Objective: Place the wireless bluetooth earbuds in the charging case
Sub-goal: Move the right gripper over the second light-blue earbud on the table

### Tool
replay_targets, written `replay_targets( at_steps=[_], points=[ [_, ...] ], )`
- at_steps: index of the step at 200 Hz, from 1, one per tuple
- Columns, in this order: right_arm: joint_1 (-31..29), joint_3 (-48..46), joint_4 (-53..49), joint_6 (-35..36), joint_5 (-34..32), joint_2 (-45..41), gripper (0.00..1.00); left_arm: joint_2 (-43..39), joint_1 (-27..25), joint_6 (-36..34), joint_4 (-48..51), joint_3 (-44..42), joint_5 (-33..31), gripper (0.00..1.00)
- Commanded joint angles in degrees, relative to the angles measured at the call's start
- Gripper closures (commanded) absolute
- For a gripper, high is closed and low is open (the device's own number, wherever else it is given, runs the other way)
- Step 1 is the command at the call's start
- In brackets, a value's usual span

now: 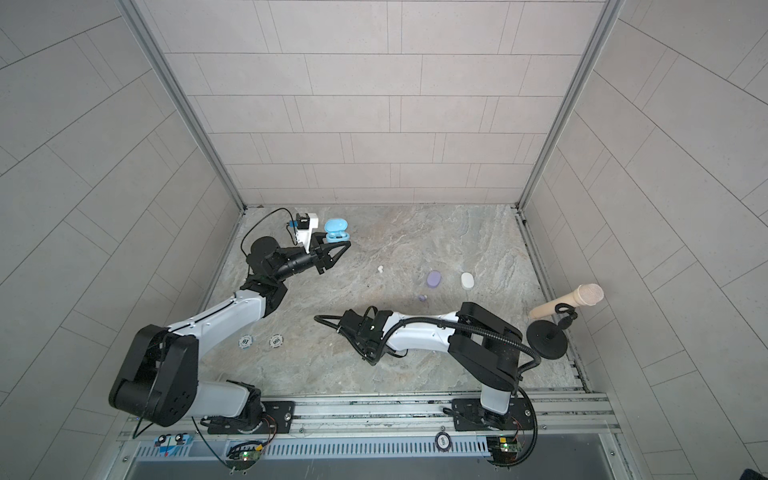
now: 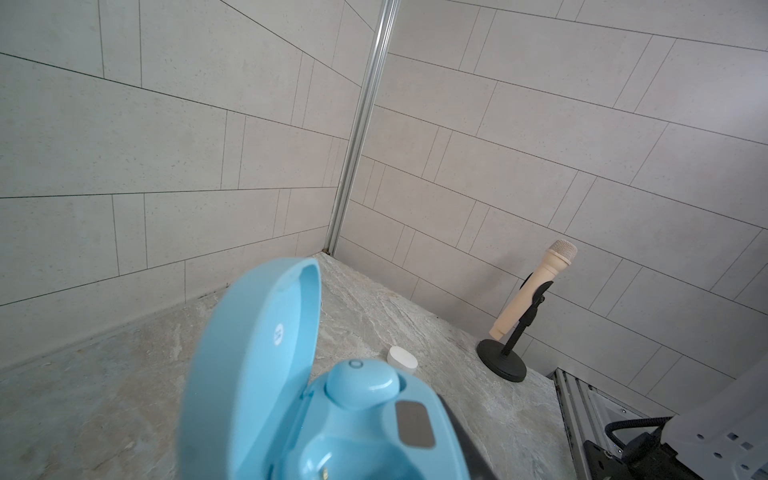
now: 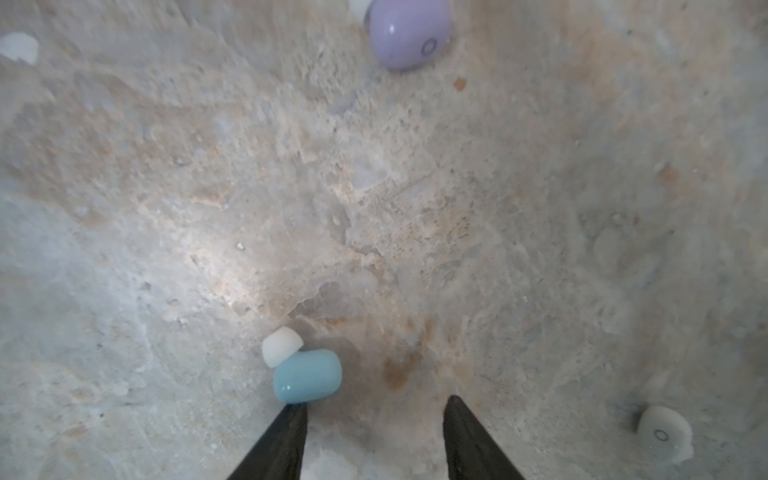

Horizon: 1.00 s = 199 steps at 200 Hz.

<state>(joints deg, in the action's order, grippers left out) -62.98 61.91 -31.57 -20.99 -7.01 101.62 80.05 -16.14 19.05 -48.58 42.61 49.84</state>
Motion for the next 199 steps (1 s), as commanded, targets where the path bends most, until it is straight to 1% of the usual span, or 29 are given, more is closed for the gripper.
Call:
replay_targets(
  at_steps=[1, 65, 84, 93, 98, 108, 116, 142, 162, 185, 199],
  points=[
    [-0.05, 1.93, -0.65, -0.12, -3.11, 0.56, 0.44, 0.08, 0.28, 0.8, -2.85, 0.63, 1.13, 1.0],
    [0.2, 5.96, -0.63, 1.23, -3.69, 2.15, 0.44, -0.03, 0.32, 1.25, -3.2, 0.48, 1.22, 1.0],
    [0.39, 6.25, -1.54, 0.71, -2.88, 1.23, 0.44, -0.11, 0.33, 1.47, -3.37, 0.46, 1.22, 1.0],
    [0.74, 5.37, -1.44, -0.31, -1.0, -0.32, 0.44, -0.39, 0.33, 1.45, -3.13, 0.41, 1.26, 1.0],
    [1.23, 4.78, -1.27, -1.05, 1.11, -1.08, 0.44, -0.5, 0.32, 1.47, -2.9, 0.37, 1.22, 1.0],
    [2.96, 3.32, -0.7, -3.77, 8.19, -2.58, 0.44, -0.84, 0.36, 1.37, -2.54, 0.28, 1.22, 1.0],
    [3.83, 2.14, -0.22, -5.85, 12.26, -3.31, 0.44, -1.12, 0.32, 1.18, -2.0, 0.2, 1.18, 1.0],
    [4.97, -1.46, 2.58, -12.17, 19.93, -5.11, 0.44, -2.24, 0.32, 0.84, -0.75, -0.45, 0.67, 1.0],
    [5.36, -3.33, 6.18, -15.95, 22.76, -5.47, 0.44, -3.31, 0.32, 0.64, 0.36, -1.47, 0.34, 1.0],
    [6.1, -4.17, 9.84, -19.7, 25.98, -4.04, 0.43, -4.32, 0.37, 0.38, 2.26, -2.01, 0.34, 1.0],
    [6.11, -4.24, 10.64, -21.58, 26.45, -2.73, 0.43, -5.04, 0.33, 0.2, 2.96, -2.18, 0.2, 1.0]
  ],
)
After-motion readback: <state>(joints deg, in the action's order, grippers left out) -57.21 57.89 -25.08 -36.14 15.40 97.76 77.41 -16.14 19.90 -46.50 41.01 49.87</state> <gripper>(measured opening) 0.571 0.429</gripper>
